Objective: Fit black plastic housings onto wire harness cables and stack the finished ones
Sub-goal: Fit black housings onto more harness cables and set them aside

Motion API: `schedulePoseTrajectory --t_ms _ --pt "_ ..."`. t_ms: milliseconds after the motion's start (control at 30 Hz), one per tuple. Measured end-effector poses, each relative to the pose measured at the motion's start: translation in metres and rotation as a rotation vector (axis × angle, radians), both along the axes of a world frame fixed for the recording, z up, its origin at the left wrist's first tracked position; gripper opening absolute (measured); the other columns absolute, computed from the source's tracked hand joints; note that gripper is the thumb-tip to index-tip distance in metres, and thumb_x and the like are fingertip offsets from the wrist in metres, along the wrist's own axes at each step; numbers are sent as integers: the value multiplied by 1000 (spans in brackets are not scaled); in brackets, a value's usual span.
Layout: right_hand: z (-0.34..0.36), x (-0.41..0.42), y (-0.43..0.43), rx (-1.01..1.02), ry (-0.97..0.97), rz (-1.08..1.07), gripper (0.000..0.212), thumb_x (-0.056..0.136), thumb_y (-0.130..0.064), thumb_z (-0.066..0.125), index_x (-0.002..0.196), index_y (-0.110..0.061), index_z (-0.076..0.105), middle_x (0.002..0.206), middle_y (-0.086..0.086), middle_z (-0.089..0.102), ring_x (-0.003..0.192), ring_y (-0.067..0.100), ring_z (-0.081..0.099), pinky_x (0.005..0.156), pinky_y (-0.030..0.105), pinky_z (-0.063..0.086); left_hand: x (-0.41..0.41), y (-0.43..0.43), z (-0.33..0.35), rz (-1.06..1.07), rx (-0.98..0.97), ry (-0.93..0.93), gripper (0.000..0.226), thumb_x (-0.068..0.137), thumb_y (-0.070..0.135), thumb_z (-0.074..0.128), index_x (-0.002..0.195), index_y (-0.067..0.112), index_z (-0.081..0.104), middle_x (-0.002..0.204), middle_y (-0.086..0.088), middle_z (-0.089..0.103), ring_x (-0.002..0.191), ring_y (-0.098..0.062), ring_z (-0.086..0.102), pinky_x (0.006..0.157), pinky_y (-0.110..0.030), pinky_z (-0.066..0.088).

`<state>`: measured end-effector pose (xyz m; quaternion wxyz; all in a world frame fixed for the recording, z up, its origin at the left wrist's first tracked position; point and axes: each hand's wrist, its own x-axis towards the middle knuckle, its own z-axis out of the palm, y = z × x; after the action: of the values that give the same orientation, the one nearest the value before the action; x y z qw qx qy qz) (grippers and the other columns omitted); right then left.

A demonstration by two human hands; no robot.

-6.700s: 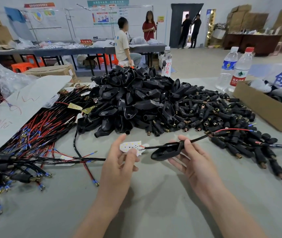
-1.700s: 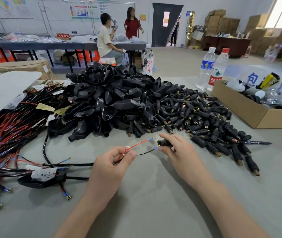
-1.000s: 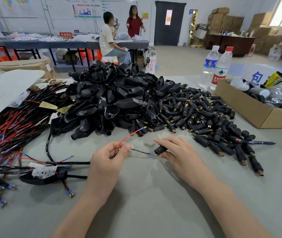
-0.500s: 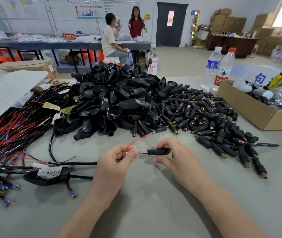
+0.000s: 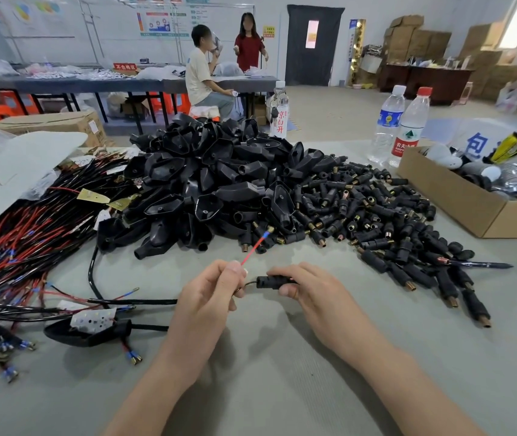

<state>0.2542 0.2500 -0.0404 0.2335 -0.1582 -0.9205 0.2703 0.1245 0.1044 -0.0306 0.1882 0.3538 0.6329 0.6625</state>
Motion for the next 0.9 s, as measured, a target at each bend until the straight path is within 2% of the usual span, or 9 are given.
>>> schedulePoseTrajectory --t_ms 100,200,300,433,533,600,667,767,900 --pt "-4 1 1 0 -22 25 34 102 -6 50 129 -23 61 109 -15 54 98 -9 48 90 6 33 -4 -3 1 -47 -13 -60 27 87 36 52 70 22 68 68 2 62 66 -12 56 66 -18 47" --pt "-4 -2 2 -22 18 32 28 101 -13 55 126 -23 64 103 -24 55 100 -1 50 89 7 34 -6 -4 0 -54 -15 -74 26 85 32 52 74 15 69 65 -5 63 66 -15 57 65 -20 48" --pt "-2 -2 0 -84 92 57 24 98 -22 63 119 -33 69 95 -32 59 98 -3 56 85 9 37 -6 -3 0 -7 24 -100 24 83 30 54 71 12 67 62 -3 58 62 -15 54 61 -20 48" --pt "-3 -4 -6 -108 101 120 23 94 -27 67 113 -40 69 94 -26 61 91 -3 58 79 8 38 -2 -1 -3 61 13 -48 38 73 49 57 75 11 65 63 3 54 62 -11 48 62 -17 42" --pt "-4 -5 -5 -118 84 110 25 95 -14 65 110 -33 74 90 -23 63 89 -6 58 79 6 38 -4 -3 -1 27 -4 -73 40 72 55 55 73 16 67 69 3 59 69 -10 53 75 -27 45" --pt "-4 -2 0 -126 112 46 31 97 -4 59 110 -28 74 85 -24 63 89 -5 58 80 6 38 -8 -6 1 -2 9 -92 41 77 56 53 61 20 62 76 -1 62 75 -10 58 83 -33 48" --pt "-2 1 4 -157 133 -19 40 99 0 52 107 -35 70 78 -25 61 84 -2 59 76 7 39 -12 -9 2 -2 13 -69 49 83 58 50 52 21 48 82 -5 66 81 -7 61 84 -32 47" --pt "-2 2 6 -182 90 -21 52 101 -1 47 102 -51 59 75 -24 61 74 -2 57 68 8 38 -13 -13 3 -36 -41 -26 53 92 55 47 52 21 42 90 -8 68 89 -3 66 88 -31 43" --pt "-2 2 7 -214 119 -23 49 101 -3 49 100 -51 59 72 -23 62 65 0 53 62 9 36 -15 -18 6 -166 -113 -44 48 93 37 43 51 18 32 104 0 70 102 -5 64 94 -31 38"
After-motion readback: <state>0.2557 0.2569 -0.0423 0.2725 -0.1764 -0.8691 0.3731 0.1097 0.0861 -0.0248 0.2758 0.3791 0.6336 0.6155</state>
